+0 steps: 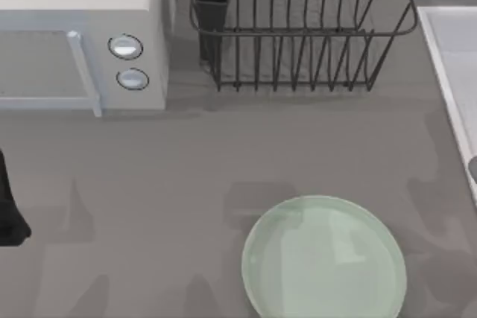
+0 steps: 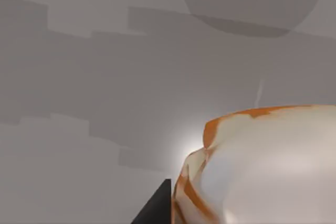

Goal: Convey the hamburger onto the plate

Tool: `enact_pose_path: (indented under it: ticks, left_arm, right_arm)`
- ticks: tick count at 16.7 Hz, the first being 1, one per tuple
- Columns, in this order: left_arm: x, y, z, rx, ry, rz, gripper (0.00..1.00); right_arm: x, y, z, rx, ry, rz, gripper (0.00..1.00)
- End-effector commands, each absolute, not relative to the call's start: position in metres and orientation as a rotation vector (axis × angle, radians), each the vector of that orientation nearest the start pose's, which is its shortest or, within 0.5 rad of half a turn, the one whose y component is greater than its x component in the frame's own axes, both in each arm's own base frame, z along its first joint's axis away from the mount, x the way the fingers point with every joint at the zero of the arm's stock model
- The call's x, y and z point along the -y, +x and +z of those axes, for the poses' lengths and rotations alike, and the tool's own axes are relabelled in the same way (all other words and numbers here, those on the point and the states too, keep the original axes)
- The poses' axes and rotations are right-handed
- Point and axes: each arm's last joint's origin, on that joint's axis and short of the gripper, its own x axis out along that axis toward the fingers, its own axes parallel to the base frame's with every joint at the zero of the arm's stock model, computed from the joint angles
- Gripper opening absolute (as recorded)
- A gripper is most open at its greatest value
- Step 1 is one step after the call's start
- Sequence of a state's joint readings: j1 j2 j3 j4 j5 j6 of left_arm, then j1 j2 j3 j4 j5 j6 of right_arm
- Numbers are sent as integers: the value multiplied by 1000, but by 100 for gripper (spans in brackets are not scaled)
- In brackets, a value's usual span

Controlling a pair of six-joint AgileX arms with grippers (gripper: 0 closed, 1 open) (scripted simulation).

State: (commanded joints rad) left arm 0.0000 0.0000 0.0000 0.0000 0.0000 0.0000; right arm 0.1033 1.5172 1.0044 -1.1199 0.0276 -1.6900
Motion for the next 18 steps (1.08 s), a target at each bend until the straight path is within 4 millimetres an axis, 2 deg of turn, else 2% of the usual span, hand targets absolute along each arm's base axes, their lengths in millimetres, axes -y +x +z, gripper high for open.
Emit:
enact_pose_path:
  ticks: [3, 5, 8, 10, 12, 14, 16, 18]
  left_arm:
    - [1, 106, 160, 0, 0, 0, 100]
    - [1, 106, 160, 0, 0, 0, 100]
    - [1, 106, 160, 0, 0, 0, 100]
    - [1, 106, 160, 0, 0, 0, 100]
    - [1, 106, 160, 0, 0, 0, 100]
    - [1, 106, 160, 0, 0, 0, 100]
    - [1, 106, 160, 0, 0, 0, 100]
    - [1, 106, 160, 0, 0, 0, 100]
  right_arm:
    - [-60, 249, 181, -880, -1662, 1872, 0]
    - [-82, 248, 170, -604, -1822, 2195, 0]
    - [-117, 244, 158, -56, -1976, 2625, 0]
    - [-140, 241, 153, 380, -2026, 2834, 0]
    - [-164, 238, 152, 840, -2051, 2956, 0]
    - [-186, 236, 156, 1281, -2071, 2988, 0]
    - [-206, 234, 164, 1675, -2101, 2949, 0]
    - [-224, 232, 174, 1984, -2152, 2863, 0]
